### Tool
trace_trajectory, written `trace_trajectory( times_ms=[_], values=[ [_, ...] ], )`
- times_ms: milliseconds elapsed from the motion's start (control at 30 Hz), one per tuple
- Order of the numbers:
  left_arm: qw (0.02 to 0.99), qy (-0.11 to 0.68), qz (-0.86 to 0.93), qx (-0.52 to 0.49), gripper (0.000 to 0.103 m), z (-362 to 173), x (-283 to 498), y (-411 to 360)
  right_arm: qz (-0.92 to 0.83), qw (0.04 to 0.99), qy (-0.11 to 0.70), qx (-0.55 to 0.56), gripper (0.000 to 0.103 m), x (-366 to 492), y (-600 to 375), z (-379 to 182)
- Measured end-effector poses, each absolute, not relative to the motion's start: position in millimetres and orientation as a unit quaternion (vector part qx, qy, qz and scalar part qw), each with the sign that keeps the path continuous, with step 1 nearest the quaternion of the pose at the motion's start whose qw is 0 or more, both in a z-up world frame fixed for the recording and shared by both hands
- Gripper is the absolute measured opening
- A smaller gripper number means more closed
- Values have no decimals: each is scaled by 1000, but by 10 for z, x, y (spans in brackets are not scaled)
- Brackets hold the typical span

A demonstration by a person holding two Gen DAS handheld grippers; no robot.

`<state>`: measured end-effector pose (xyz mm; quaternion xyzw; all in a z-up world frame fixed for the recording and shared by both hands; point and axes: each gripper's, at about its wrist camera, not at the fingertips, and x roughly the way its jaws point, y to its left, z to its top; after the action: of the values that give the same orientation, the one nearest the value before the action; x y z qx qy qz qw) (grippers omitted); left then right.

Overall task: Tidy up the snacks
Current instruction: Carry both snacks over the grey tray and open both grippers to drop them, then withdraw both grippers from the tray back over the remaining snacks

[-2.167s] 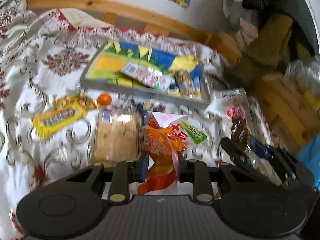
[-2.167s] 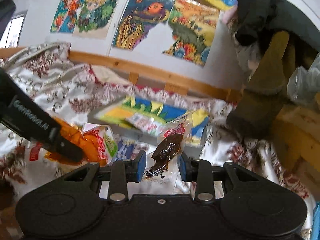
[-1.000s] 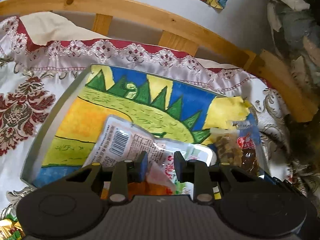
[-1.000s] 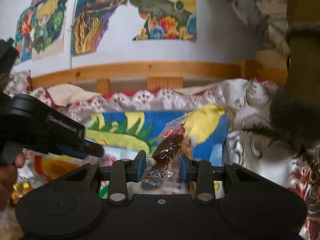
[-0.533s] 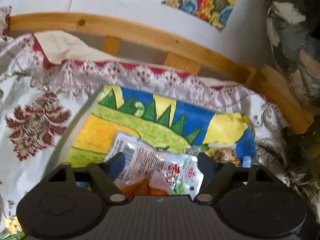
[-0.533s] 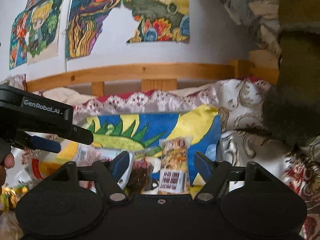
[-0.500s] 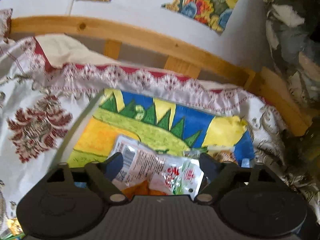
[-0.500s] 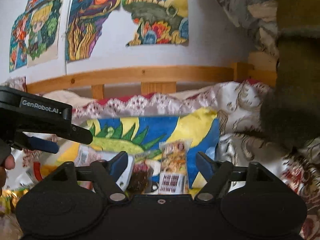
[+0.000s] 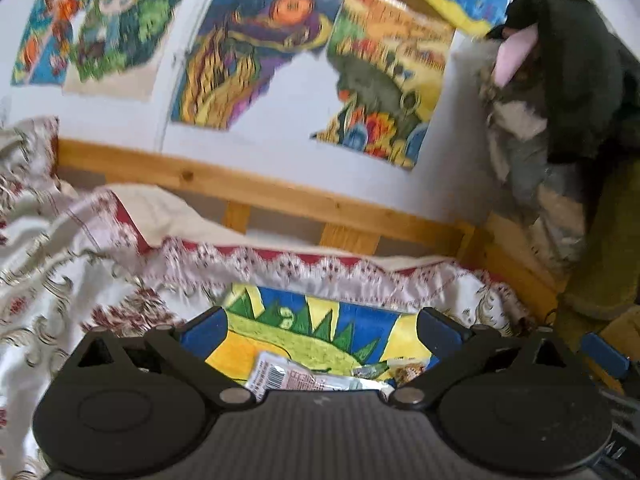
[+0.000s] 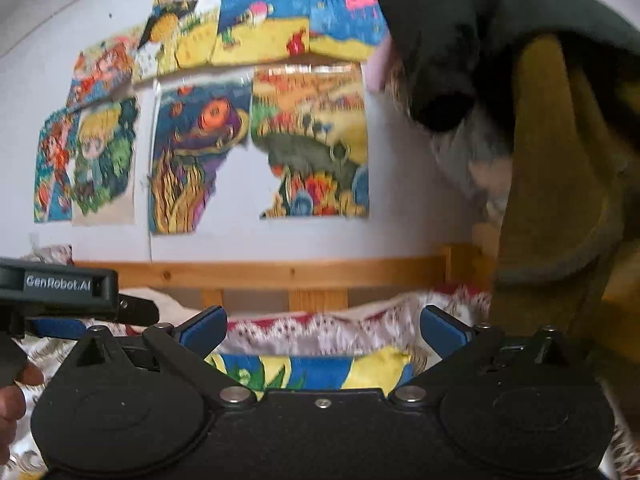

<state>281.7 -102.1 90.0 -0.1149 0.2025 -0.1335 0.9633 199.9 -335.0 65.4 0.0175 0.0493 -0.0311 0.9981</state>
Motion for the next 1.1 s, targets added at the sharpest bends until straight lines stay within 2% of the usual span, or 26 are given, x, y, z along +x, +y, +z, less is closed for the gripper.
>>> trace_trajectory(
  times_ms=[433, 1100],
  values=[
    [973, 174, -102, -112, 103, 984, 1949, -605, -19, 999, 27, 17, 102, 1195, -3021, 950],
    [974, 197, -63, -89, 103, 596, 1146, -251, -4, 996, 87, 3, 102, 555, -2708, 707]
  ],
)
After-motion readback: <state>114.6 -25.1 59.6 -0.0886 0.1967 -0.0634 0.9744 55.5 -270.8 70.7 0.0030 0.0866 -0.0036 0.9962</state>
